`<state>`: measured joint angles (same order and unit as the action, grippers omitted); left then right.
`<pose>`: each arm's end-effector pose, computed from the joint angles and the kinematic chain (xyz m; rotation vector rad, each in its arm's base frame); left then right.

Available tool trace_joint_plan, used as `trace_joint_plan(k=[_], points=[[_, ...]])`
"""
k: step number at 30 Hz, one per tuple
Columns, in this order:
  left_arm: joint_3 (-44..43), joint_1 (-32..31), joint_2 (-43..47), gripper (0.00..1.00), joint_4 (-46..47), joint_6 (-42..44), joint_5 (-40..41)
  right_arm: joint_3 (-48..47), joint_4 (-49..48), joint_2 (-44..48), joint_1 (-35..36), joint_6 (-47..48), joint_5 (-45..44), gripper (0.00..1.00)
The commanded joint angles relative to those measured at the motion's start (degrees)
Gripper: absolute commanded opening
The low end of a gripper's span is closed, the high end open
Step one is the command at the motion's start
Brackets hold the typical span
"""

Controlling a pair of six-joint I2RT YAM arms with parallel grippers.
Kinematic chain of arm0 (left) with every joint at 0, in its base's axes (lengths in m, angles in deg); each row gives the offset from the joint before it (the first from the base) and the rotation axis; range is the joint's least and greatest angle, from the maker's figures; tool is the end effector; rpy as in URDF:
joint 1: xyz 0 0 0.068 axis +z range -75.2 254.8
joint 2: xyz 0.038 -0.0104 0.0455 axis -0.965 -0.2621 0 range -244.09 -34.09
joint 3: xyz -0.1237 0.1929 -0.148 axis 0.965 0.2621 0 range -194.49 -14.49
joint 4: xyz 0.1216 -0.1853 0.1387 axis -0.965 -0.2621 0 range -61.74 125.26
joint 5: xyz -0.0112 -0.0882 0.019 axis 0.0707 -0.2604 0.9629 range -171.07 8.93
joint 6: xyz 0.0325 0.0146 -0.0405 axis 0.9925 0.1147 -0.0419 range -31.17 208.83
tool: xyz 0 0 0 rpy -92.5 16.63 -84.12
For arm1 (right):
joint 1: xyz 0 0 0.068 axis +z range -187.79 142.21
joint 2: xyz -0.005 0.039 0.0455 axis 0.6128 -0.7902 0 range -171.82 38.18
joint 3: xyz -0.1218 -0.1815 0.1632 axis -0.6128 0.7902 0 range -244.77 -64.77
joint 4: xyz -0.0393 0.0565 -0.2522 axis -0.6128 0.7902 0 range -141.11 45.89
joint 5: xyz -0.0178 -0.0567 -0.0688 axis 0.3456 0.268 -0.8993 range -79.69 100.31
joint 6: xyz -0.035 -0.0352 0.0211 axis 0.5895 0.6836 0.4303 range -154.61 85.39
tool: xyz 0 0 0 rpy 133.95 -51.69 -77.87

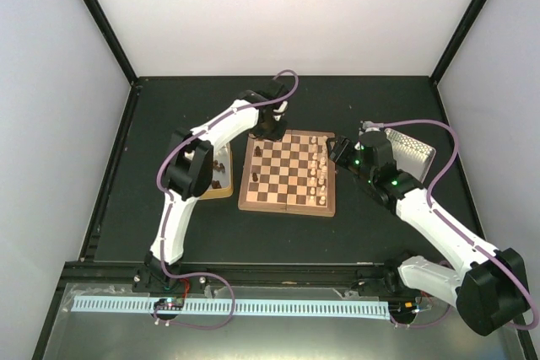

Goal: Set up the chess pieces on the board
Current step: Place the chess piece on the chessboard.

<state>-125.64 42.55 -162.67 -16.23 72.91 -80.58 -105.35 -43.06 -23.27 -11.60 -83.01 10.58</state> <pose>0.4024 -0.2537 0.2014 0.3950 2.7671 -0.2015 0.2154 0.1061 0.2612 0.4161 2.1359 0.7819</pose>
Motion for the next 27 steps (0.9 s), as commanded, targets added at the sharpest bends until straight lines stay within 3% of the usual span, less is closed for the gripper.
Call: trace_joint_plan(k=[1,18,27], points=[[-2.9,0.7,-2.5,0.03,-2.1,-0.8,1.9,0.7,-0.2,0.0,-0.4,0.8,-0.3,0.6],[-4.2,1.0,-5.3,0.05,-2.0,-0.7,3.5,0.3,-0.8,-1.9,-0.4,0.2,1.8,0.6],[-4.5,1.2,-6.1,0.12,-2.0,-0.9,3.8,-0.4,-0.2,-2.3,-0.4,0.4,2.0,0.6]])
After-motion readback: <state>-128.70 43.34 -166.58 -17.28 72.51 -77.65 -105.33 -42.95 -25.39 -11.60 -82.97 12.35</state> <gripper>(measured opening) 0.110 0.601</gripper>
